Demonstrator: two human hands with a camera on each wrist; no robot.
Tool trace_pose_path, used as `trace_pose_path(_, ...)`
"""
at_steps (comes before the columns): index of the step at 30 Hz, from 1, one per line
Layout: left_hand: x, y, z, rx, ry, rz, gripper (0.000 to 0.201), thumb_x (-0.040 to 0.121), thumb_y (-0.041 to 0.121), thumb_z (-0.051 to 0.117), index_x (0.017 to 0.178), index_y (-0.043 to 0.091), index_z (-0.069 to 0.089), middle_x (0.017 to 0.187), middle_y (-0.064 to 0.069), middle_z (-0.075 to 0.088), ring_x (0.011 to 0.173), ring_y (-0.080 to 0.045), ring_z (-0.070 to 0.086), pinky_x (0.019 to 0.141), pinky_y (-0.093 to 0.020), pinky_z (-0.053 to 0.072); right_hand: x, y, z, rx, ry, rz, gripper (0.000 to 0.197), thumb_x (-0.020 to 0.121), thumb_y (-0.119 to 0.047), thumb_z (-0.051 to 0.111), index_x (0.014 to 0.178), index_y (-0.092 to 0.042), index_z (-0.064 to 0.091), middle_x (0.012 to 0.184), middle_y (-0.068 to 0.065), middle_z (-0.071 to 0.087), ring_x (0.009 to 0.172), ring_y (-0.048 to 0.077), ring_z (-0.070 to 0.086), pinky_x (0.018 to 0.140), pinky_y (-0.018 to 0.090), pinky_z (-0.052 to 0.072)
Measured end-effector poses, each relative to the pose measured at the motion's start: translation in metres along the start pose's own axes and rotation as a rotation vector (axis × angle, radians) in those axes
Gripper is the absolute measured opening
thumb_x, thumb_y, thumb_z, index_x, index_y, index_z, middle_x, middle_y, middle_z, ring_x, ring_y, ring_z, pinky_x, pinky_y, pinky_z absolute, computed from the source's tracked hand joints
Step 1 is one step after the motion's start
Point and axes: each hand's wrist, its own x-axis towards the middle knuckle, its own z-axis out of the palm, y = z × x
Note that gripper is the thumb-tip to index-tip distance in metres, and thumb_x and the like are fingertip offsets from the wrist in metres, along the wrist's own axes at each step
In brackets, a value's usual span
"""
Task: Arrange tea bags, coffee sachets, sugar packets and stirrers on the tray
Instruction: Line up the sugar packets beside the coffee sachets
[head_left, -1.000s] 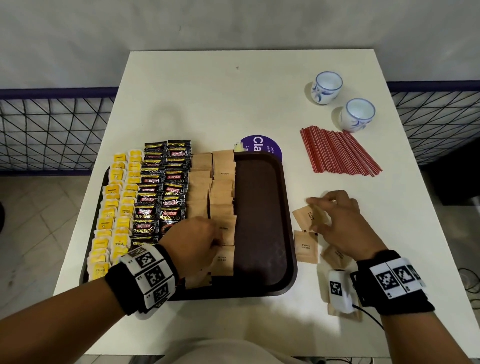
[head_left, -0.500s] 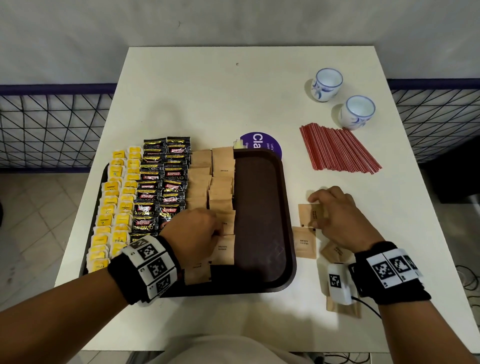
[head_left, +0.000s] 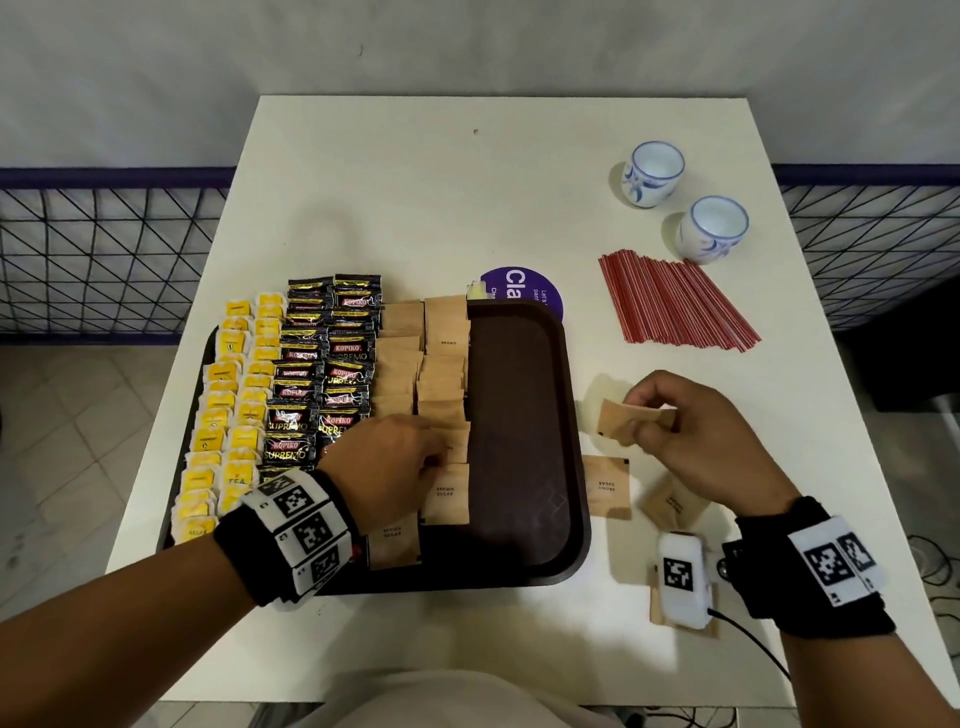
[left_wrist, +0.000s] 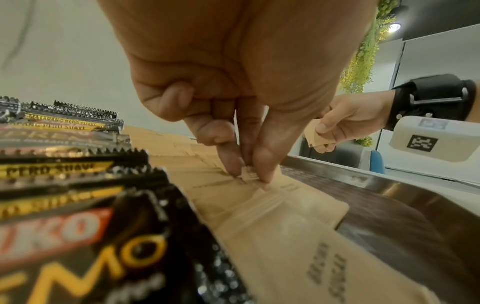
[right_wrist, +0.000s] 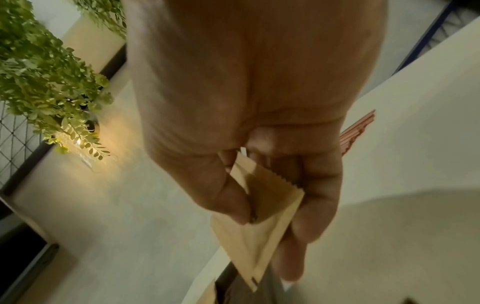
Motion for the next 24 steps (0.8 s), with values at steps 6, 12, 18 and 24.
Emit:
trace_pose_path(6, 0.006, 0.009, -0.011, -0.065, 0.105, 0.020, 0.016, 0.089, 0.036, 0.057, 0.097, 0.028, 0.069, 0.092, 0.011, 0.061, 0.082, -0.013, 0.061, 0.070, -0.029, 0.051, -0.002, -0.006, 0.028, 0.190, -0.117, 0.030, 0.022, 0.090, 0.005, 0.063, 0.093, -0.016, 0.062, 0.085, 0.010, 0.070, 0.066, 0.023, 0.074, 0.061, 0.032, 0.058)
trace_pose_path(12, 0.041, 0.044, -0.030, -0.445, 0.133, 0.080, 0.017, 0.086, 0.025, 0.070, 0.103, 0.026, 0.070, 0.087, 0.012, 0.068, 0.075, -0.002, 0.060, 0.073, -0.017, 0.049, -0.001, -0.011, 0.041, 0.241, -0.157, -0.030, 0.035, 0.087, 0.004, 0.067, 0.106, -0.024, 0.061, 0.091, 0.005, 0.069, 0.067, 0.027, 0.071, 0.064, 0.034, 0.057)
trace_pose_path(18, 0.058, 0.062, -0.032, -0.757, 0.065, 0.074, 0.022, 0.084, 0.018, 0.075, 0.102, 0.025, 0.066, 0.086, 0.012, 0.071, 0.075, 0.000, 0.066, 0.076, -0.020, 0.055, 0.000, -0.016, 0.044, 0.263, -0.162, -0.074, 0.046, 0.080, -0.004, 0.074, 0.114, -0.029, 0.055, 0.072, 0.000, 0.061, 0.067, 0.018, 0.061, 0.065, 0.036, 0.050)
trace_pose_path(24, 0.058, 0.052, -0.031, -0.873, -0.010, 0.012, 0.031, 0.078, 0.012, 0.080, 0.103, 0.019, 0.064, 0.084, 0.002, 0.075, 0.072, -0.006, 0.068, 0.080, -0.029, 0.057, -0.002, -0.020, 0.047, 0.332, -0.174, -0.042, 0.047, 0.085, 0.007, 0.069, 0.119, -0.022, 0.054, 0.075, 0.004, 0.065, 0.066, 0.024, 0.066, 0.060, 0.030, 0.050)
